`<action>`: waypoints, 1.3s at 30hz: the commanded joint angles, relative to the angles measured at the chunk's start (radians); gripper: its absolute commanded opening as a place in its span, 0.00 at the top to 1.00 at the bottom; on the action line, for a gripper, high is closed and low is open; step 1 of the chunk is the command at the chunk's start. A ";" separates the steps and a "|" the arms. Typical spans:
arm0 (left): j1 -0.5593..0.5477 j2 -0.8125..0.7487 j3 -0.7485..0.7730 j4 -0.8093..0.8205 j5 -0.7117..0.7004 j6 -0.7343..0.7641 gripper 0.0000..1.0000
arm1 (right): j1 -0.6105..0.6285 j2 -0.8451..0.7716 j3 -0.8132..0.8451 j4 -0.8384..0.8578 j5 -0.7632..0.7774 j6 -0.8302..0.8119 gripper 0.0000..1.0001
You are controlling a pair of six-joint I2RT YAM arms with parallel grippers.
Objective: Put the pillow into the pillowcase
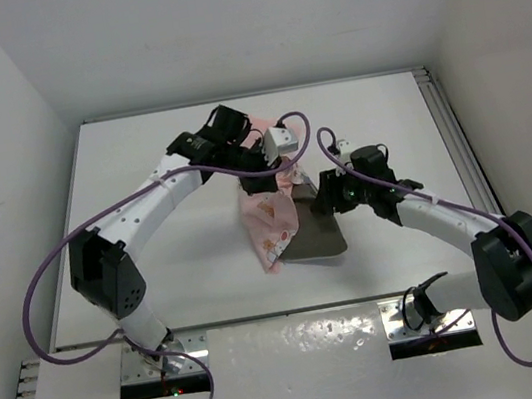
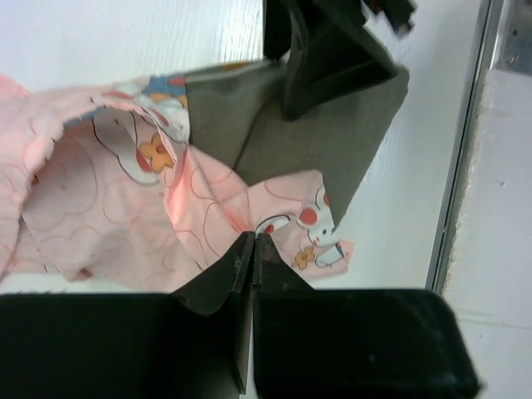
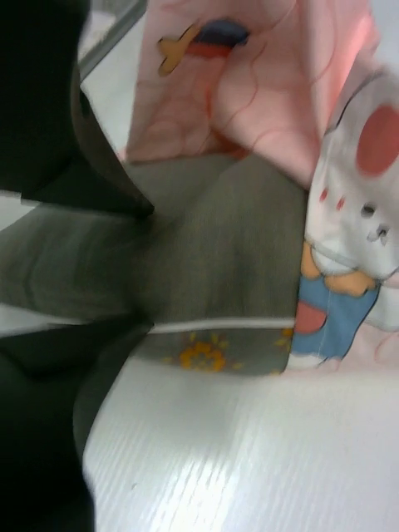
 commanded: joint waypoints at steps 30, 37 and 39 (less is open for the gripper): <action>-0.216 0.090 0.000 0.055 -0.313 -0.004 0.95 | -0.439 -0.238 -0.222 0.113 0.006 0.320 0.60; -0.201 0.007 -0.250 0.107 -0.363 -0.044 0.48 | -0.459 -0.290 -0.158 0.090 -0.018 0.231 0.27; -0.201 -0.004 -0.314 0.127 -0.369 -0.056 0.43 | -0.459 -0.287 -0.124 0.076 -0.075 0.182 0.20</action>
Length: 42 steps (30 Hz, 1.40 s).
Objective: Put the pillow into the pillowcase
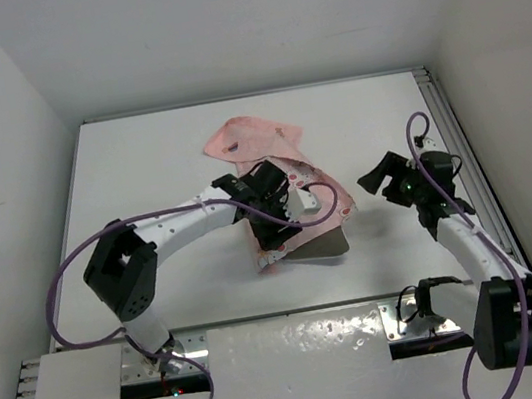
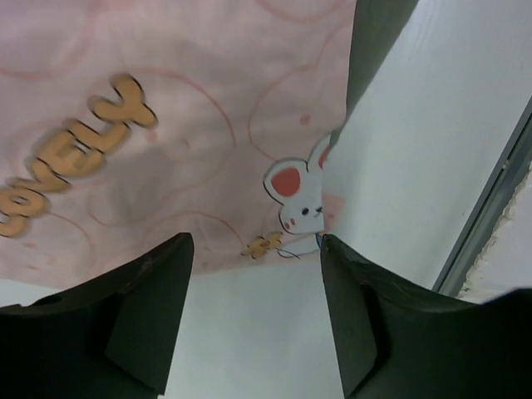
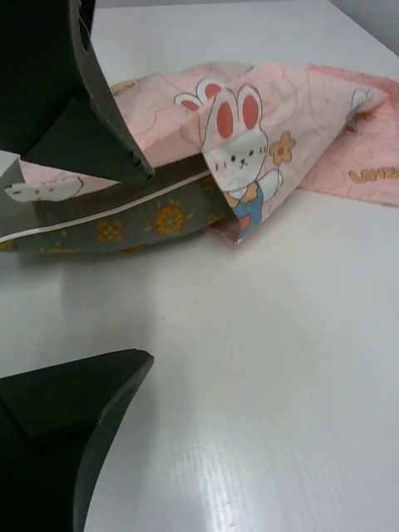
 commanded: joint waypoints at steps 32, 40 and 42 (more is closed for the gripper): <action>0.009 0.021 -0.149 0.174 -0.015 -0.117 1.00 | 0.210 0.320 0.195 -0.096 -0.180 -0.149 1.00; 0.058 0.006 -0.092 0.150 -0.016 -0.115 1.00 | 0.210 0.252 0.201 -0.107 -0.143 -0.166 1.00; 0.073 -0.008 -0.069 0.142 -0.021 -0.111 1.00 | 0.210 0.243 0.205 -0.111 -0.143 -0.172 1.00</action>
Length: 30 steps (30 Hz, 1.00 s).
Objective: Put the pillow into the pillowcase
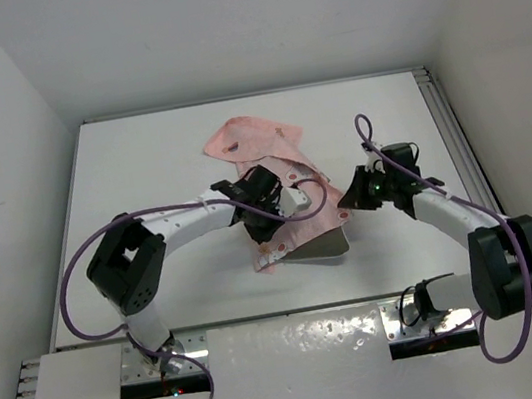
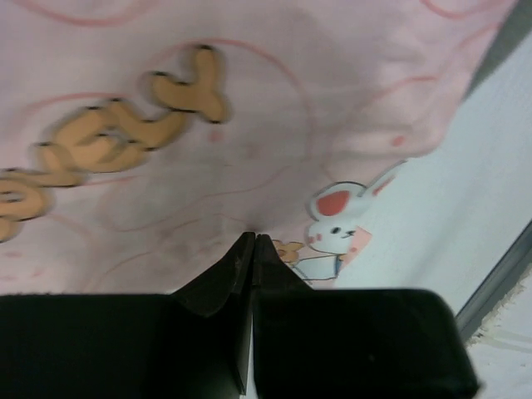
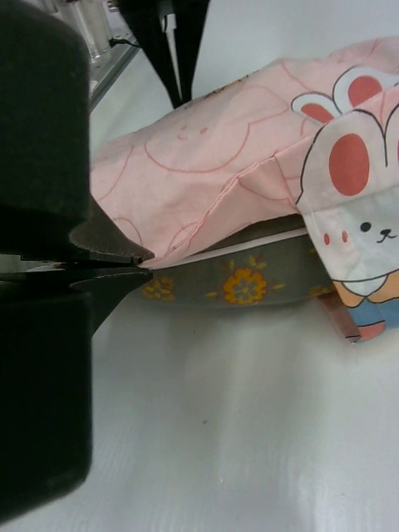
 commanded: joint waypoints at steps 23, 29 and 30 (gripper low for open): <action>0.052 -0.102 0.107 -0.057 0.000 0.076 0.78 | 0.018 -0.133 0.135 0.009 -0.004 0.006 1.00; -0.049 -0.073 -0.010 -0.011 -0.034 0.073 0.46 | 0.026 -0.102 0.162 0.013 0.005 0.013 1.00; -0.063 -0.071 -0.022 0.004 -0.041 0.072 0.37 | 0.026 -0.101 0.167 0.016 0.002 0.017 1.00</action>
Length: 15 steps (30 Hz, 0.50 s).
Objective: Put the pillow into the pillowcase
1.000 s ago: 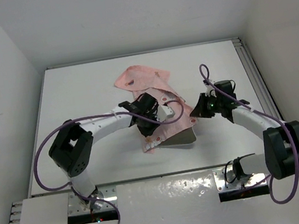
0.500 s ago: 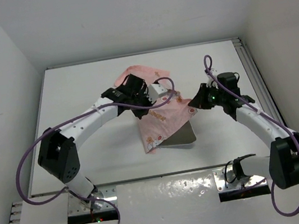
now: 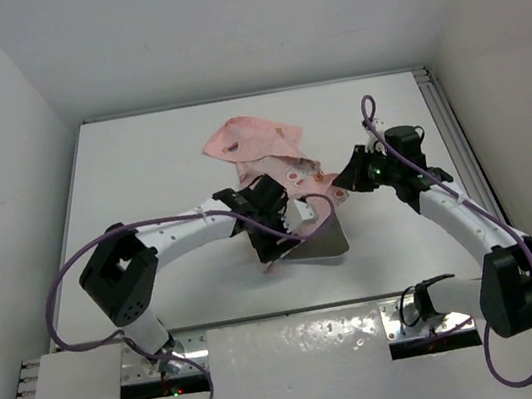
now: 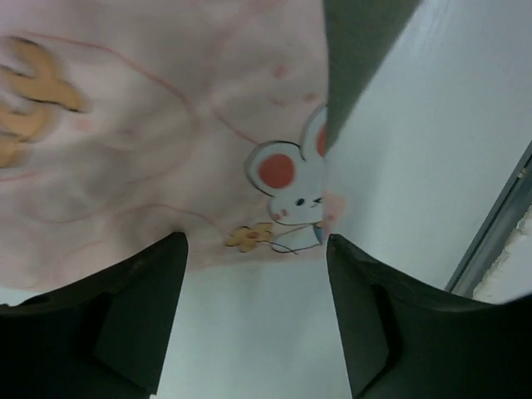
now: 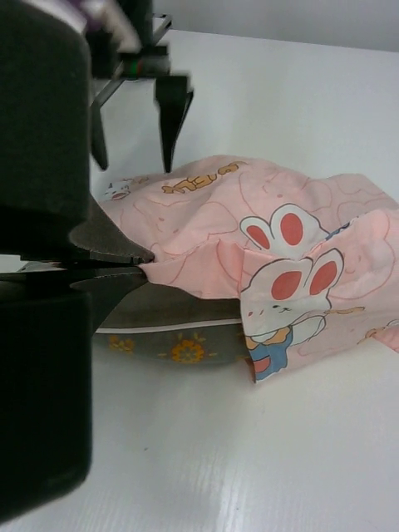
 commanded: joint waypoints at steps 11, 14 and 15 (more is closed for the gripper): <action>-0.071 0.058 -0.108 0.184 -0.173 -0.095 0.03 | 0.028 -0.005 0.025 0.056 0.012 0.027 1.00; -0.076 0.088 -0.122 0.198 -0.188 -0.112 0.10 | 0.028 -0.010 0.023 0.061 0.015 0.029 1.00; -0.077 0.093 -0.135 0.199 -0.187 -0.112 0.14 | 0.026 -0.008 0.023 0.061 0.017 0.029 1.00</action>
